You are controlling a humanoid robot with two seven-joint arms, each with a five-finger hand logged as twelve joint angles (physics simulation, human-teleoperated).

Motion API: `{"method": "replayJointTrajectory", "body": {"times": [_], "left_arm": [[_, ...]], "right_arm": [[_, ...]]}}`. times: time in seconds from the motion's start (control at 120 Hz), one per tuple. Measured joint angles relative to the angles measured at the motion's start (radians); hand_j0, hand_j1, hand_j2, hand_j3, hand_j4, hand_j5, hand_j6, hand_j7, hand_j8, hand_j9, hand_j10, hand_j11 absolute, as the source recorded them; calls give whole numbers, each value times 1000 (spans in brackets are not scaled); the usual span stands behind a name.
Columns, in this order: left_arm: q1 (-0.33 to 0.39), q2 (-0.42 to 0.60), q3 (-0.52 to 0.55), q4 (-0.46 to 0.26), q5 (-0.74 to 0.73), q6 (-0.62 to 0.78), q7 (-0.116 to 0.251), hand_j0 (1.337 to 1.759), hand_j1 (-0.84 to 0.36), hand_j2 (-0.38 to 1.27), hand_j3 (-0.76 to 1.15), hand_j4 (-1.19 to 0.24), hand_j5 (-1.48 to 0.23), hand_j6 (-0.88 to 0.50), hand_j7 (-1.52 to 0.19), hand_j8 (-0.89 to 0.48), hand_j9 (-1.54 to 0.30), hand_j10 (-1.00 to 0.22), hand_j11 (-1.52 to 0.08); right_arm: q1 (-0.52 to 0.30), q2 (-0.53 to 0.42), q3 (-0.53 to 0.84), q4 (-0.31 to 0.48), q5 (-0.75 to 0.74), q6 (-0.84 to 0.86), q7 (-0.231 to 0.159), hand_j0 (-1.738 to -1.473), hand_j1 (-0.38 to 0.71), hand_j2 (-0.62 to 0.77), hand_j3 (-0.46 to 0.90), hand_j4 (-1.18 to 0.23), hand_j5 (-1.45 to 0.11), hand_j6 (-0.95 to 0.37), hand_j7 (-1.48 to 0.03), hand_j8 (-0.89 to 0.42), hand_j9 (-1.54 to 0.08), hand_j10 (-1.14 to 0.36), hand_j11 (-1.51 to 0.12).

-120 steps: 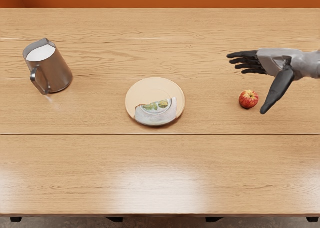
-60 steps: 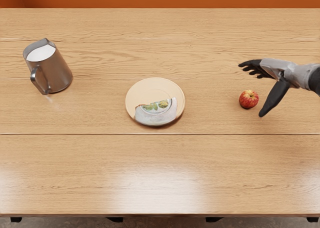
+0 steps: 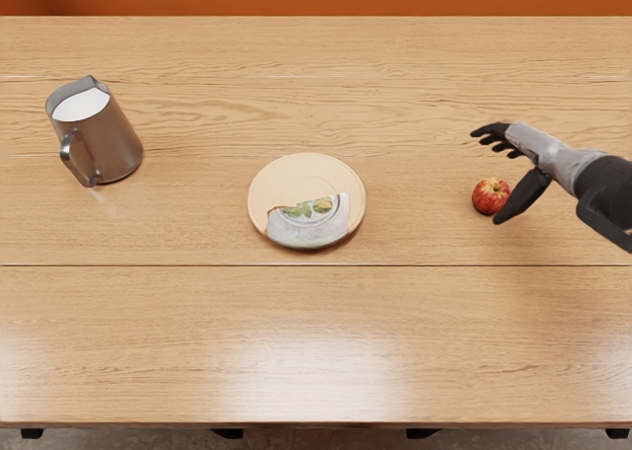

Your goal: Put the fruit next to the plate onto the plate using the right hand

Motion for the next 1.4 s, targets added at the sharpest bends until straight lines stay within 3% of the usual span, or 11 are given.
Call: {"method": "replayJointTrajectory", "body": {"times": [0.4, 0.642, 0.917, 1.1, 1.4], "left_arm": [[0, 0, 0, 0, 0, 0, 0, 1658, 69, 47, 0, -234, -304, -234, -304, -234, -304, -234, -304], [0, 0, 0, 0, 0, 0, 0, 1658, 69, 47, 0, -234, -304, -234, -304, -234, -304, -234, -304], [0, 0, 0, 0, 0, 0, 0, 1658, 69, 47, 0, -234, -304, -234, -304, -234, -304, -234, -304], [0, 0, 0, 0, 0, 0, 0, 1658, 69, 47, 0, -234, -304, -234, -304, -234, -304, -234, -304], [0, 0, 0, 0, 0, 0, 0, 1658, 69, 47, 0, -234, -304, -234, -304, -234, -304, -234, -304]], "right_arm": [[-9, 35, -86, -5, -55, -94, -3, -1658, 12, -56, 0, -308, -395, -311, -394, -309, -395, -308, -395], [-6, 92, -104, -91, -57, -91, -1, -1658, 29, -59, 0, -322, -414, -324, -413, -323, -414, -326, -413], [6, 124, -101, -154, -61, -86, 5, -1658, 29, -55, 0, -342, -405, -334, -417, -345, -404, -480, -418], [26, 130, -98, -175, -44, -77, 6, -1658, 26, -57, 0, -327, -407, -325, -411, -329, -406, -387, -412], [23, 203, -130, -274, -54, -74, 11, -1658, 29, -59, 0, -322, -412, -323, -412, -323, -412, -336, -413]]}}
